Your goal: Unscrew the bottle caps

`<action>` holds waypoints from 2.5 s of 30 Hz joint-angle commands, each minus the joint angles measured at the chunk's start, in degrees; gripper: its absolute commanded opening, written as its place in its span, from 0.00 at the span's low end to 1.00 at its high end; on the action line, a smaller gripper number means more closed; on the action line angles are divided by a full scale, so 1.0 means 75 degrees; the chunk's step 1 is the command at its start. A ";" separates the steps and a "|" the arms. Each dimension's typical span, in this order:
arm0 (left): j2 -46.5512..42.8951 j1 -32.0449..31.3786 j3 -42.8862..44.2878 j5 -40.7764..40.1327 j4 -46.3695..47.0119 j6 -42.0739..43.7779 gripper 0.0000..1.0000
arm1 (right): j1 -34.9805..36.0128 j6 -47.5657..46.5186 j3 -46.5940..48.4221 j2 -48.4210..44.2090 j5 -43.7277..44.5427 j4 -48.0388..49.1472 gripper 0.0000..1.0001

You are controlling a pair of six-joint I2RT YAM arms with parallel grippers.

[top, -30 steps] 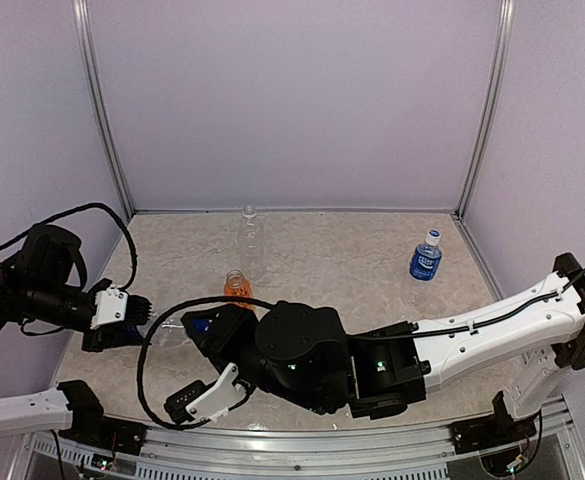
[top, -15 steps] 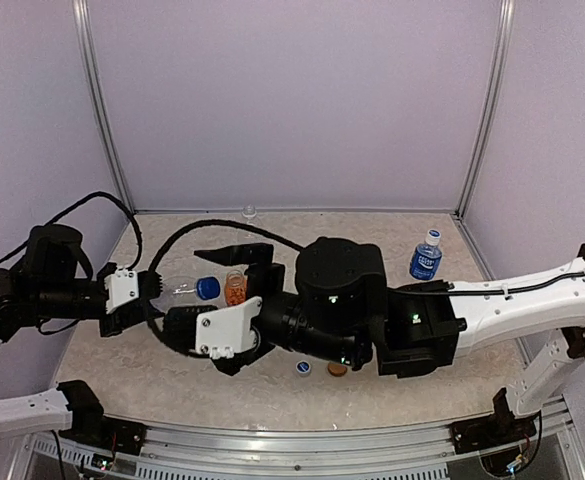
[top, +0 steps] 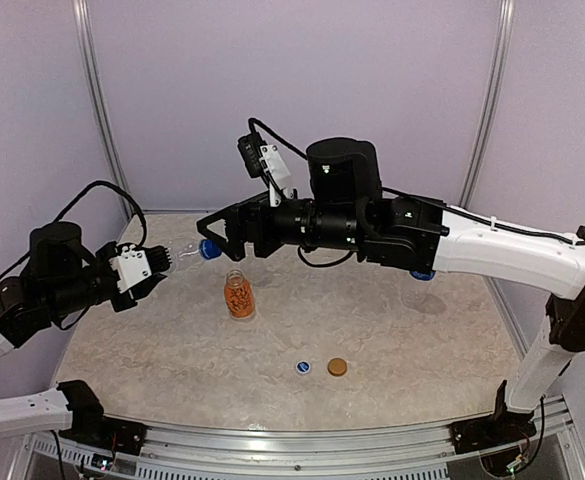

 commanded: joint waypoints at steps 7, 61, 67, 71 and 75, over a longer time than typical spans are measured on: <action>-0.0067 -0.0073 0.0015 -0.0034 0.0162 0.0103 0.42 | 0.0021 0.1020 0.0805 0.0809 -0.0888 -0.1081 0.73; -0.0157 -0.0061 0.0745 0.3268 -0.4615 -0.0262 0.41 | 0.3382 -1.4784 -0.2615 0.0343 0.6463 0.2872 0.00; -0.0229 -0.0062 0.0564 0.3203 -0.4561 -0.0148 0.41 | 0.3545 -1.7287 -0.3302 0.0460 0.6764 0.4949 0.00; -0.0257 -0.0062 0.0541 0.3153 -0.4517 -0.0136 0.41 | 0.3626 -1.7477 -0.3403 0.0444 0.6417 0.5229 0.00; -0.0280 -0.0062 0.0549 0.3157 -0.4377 -0.0160 0.41 | 0.3648 -1.6724 -0.3241 0.0472 0.5960 0.4685 0.00</action>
